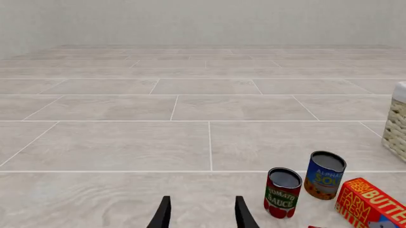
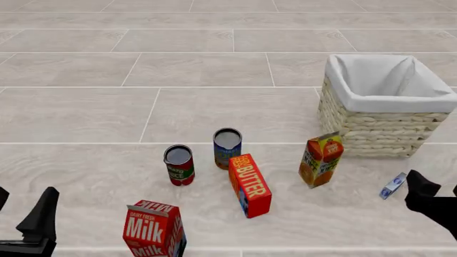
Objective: Pick the cream cheese and place it in the basket.
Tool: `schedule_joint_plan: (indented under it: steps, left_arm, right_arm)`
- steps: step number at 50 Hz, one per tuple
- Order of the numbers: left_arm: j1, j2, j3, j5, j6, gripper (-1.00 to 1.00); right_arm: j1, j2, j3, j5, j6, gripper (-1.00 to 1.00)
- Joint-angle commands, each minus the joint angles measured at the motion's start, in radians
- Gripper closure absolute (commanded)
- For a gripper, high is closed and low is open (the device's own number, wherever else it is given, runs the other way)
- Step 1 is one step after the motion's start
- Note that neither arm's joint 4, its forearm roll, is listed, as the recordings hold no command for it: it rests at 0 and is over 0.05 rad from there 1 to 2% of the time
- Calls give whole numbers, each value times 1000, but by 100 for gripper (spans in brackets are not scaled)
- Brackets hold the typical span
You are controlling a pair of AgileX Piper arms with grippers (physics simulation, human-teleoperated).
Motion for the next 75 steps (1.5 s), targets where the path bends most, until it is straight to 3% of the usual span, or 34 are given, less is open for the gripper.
schedule_joint_plan:
  steps: [1, 17, 21, 24, 28, 31, 41, 49, 58, 69, 75]
  left_arm:
    - [0, 0, 0, 0, 0, -100]
    - [0, 0, 0, 0, 0, -100]
    - [0, 0, 0, 0, 0, -100]
    - [0, 0, 0, 0, 0, -100]
    - [0, 0, 0, 0, 0, -100]
    - [0, 0, 0, 0, 0, -100]
    - [0, 0, 0, 0, 0, -100]
    - [0, 0, 0, 0, 0, -100]
    - [0, 0, 0, 0, 0, -100]
    - [0, 0, 0, 0, 0, -100]
    - [0, 0, 0, 0, 0, -100]
  right_arm:
    - [-17, 65, 22, -68, -22, -100]
    - [-19, 257, 67, -260, -44, -100]
    - [10, 322, 64, -288, 17, -100]
    - [-24, 305, 59, -278, -8, -100]
    - [-17, 343, 56, -302, 10, -100]
    - [-40, 429, 65, -382, -4, -100]
    - [-72, 552, 83, -506, -43, -100]
    - [-69, 618, 75, -546, -37, -100]
    - [-83, 610, 33, -506, -44, -100]
    - [-58, 685, 18, -555, -46, -100]
    - [-51, 782, 11, -628, -41, -100]
